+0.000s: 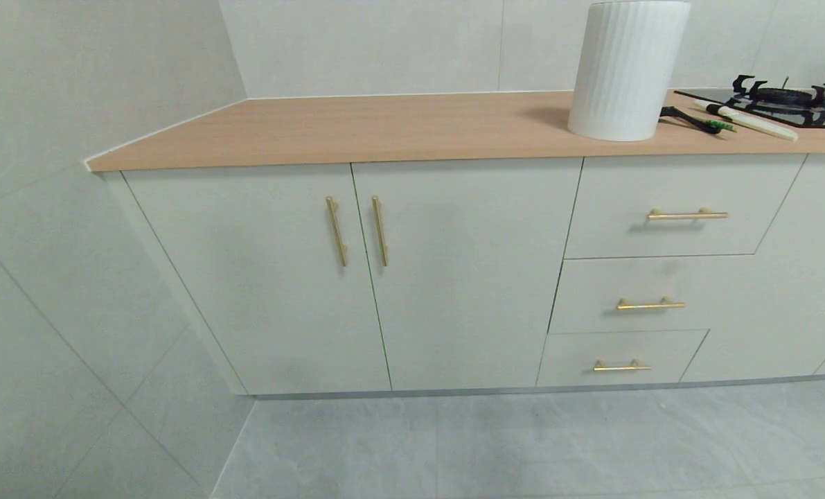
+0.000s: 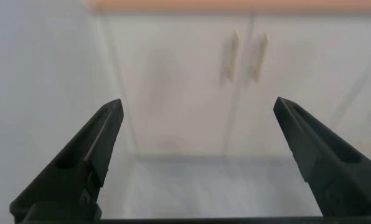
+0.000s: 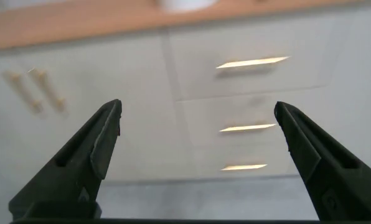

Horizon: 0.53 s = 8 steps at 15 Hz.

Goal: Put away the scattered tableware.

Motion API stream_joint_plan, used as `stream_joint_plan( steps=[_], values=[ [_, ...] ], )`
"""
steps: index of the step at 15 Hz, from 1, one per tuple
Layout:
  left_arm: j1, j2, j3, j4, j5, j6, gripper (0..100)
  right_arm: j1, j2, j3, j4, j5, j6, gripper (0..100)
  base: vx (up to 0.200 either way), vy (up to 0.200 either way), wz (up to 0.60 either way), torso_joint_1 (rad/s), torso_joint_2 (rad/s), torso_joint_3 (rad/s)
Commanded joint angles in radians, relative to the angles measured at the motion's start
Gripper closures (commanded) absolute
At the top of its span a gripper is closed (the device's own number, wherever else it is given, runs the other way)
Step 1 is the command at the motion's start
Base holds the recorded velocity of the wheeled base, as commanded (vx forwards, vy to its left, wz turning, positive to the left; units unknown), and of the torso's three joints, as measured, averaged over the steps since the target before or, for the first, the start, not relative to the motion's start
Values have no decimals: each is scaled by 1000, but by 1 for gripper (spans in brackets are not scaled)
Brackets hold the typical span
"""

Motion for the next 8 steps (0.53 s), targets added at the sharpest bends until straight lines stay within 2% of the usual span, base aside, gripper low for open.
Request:
stream_joint_plan(
  steps=[1,2,4,6,7,8],
  values=[
    [78,-271,35,7,-14,61,0,-132,-305,49,139,-5,-81,0,0,0,0,0,0,0],
    [88,-326,48,18,-28,73,0,-170,-388,52,193,-2,-121,0,0,0,0,0,0,0],
    [119,-352,71,21,-39,70,0,-190,-479,50,264,1,-153,0,0,0,0,0,0,0],
    [187,-354,70,19,1,64,0,-250,-595,67,330,-2,-179,0,0,0,0,0,0,0],
    [246,-384,70,27,-9,72,0,-276,-644,90,337,1,-179,0,0,0,0,0,0,0],
    [266,-441,93,41,-48,92,0,-274,-646,121,330,-4,-173,0,0,0,0,0,0,0]
  ],
)
